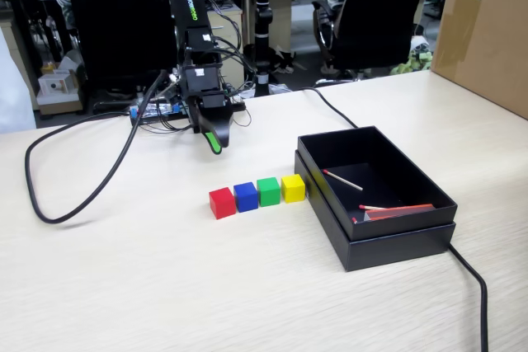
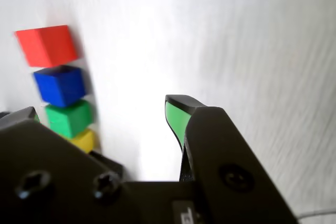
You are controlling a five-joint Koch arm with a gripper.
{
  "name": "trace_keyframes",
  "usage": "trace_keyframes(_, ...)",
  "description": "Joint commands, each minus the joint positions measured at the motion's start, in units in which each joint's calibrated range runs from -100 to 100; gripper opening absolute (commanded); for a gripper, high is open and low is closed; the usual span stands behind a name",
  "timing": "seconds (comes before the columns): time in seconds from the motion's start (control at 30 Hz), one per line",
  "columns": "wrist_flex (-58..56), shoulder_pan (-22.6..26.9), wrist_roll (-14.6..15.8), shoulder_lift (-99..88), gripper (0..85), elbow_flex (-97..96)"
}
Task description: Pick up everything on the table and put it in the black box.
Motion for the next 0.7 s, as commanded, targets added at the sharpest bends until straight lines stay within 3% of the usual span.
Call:
trace_keyframes(0.0,-6.4,-0.7,0.2,9.6,47.1,14.5)
trace_keyframes(0.27,-17.9,-1.8,-0.6,42.2,47.3,43.5)
trace_keyframes(0.67,-18.6,-2.9,-1.7,64.6,47.5,54.6)
